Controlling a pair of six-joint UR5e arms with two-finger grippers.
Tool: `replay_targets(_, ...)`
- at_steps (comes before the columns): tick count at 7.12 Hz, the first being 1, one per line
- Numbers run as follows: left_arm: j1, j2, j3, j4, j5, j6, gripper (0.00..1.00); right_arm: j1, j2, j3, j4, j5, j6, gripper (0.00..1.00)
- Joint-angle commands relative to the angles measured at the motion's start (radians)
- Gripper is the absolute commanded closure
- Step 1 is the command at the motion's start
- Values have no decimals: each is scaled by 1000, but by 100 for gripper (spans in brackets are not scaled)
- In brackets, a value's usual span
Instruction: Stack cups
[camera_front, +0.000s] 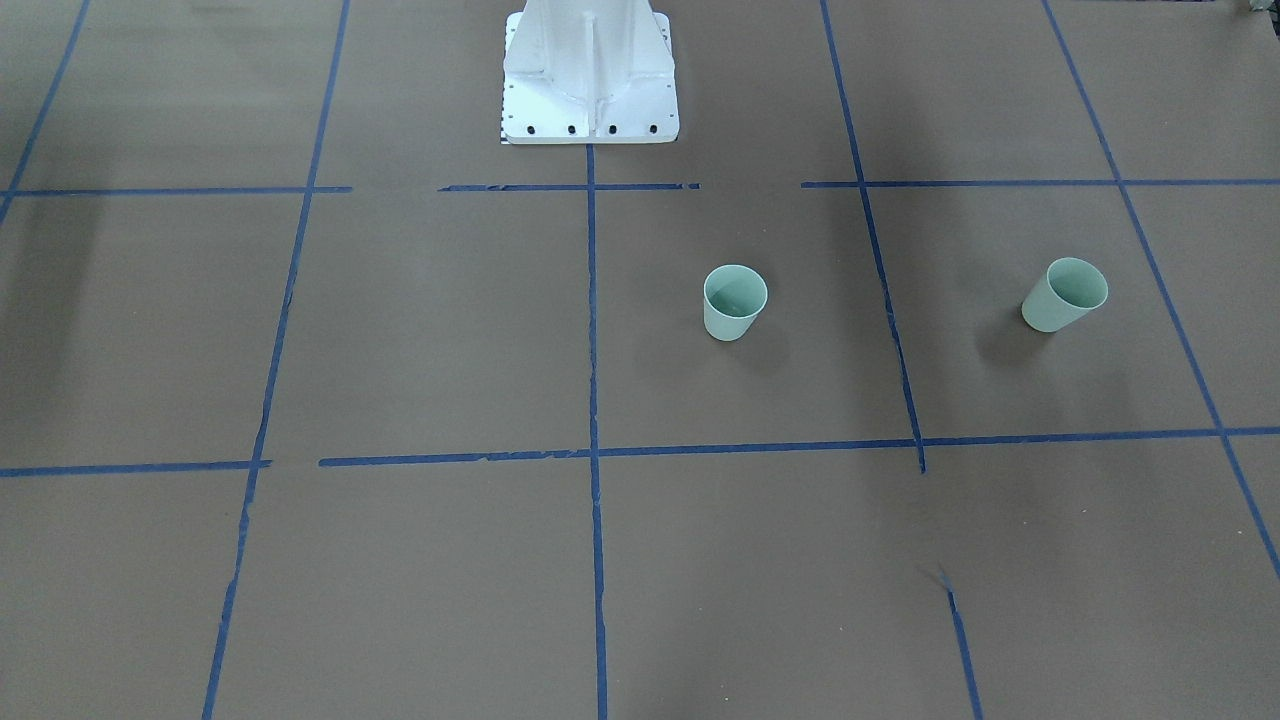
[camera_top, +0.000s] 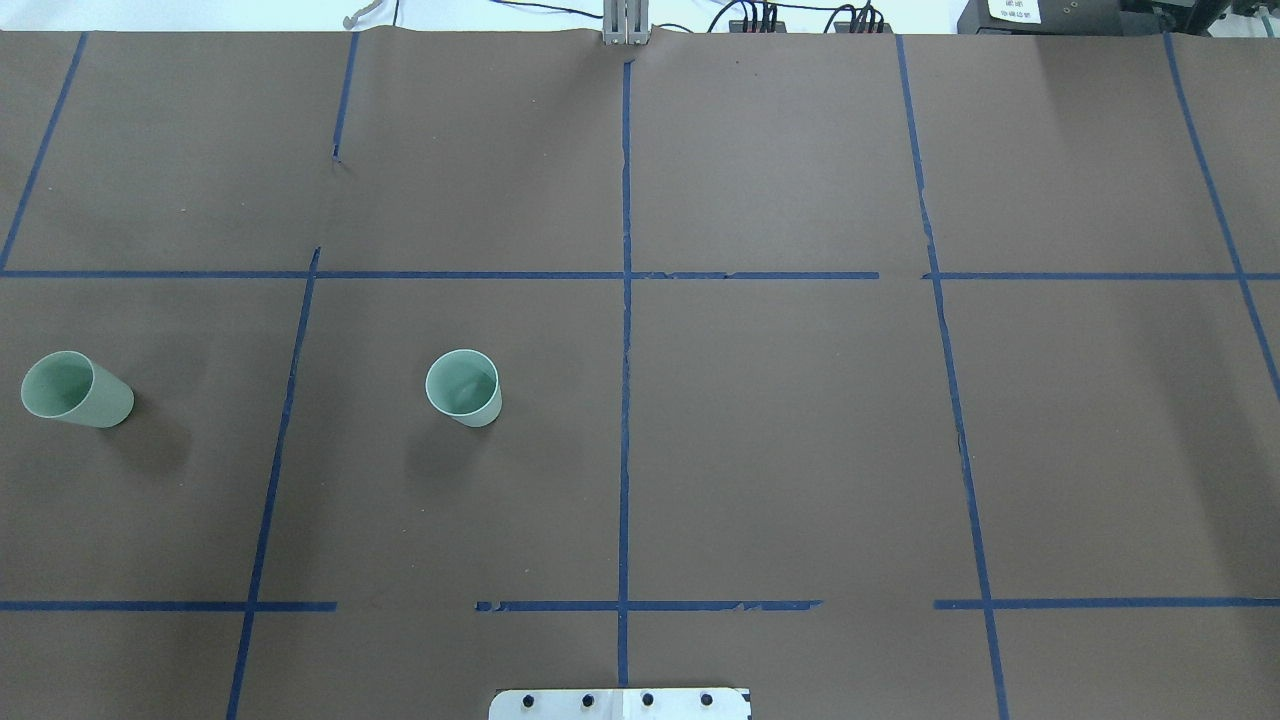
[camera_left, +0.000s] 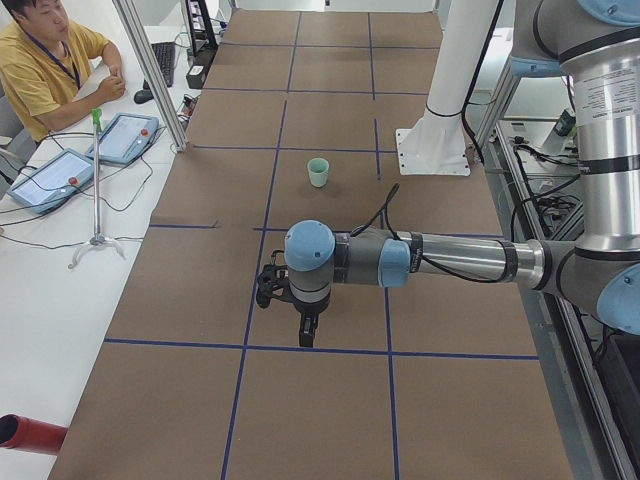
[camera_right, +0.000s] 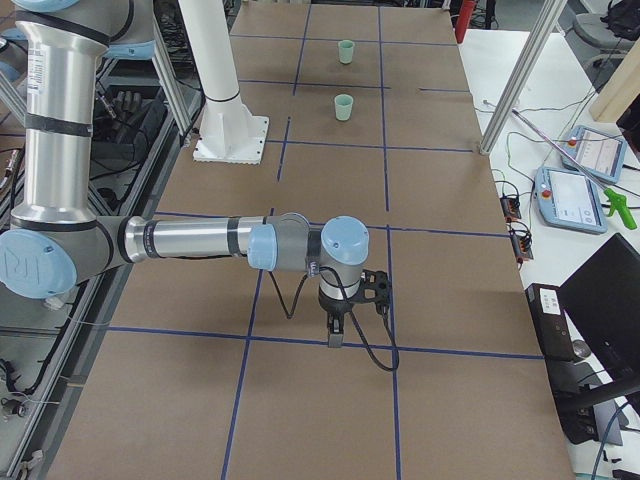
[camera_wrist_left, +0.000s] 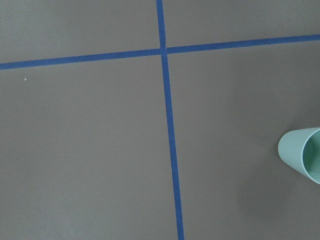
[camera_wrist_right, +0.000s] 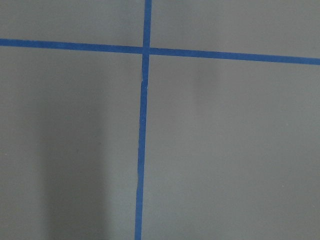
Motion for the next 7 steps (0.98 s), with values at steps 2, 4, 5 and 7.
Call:
replay_targets(2,2,-17,10,0,-1,-11,0,1,0,0,0,0,0,0)
replay_targets(4,2,-37,11,-2,-2,-3,0,-1,0,0,0,0,0,0)
replay_targets(5,15,-39,11,-47,-18,-2,0,1,0,0,0,0,0,0)
replay_targets(7,104,-34,27,-115,-109,-79,0,1,0,0,0,0,0,0)
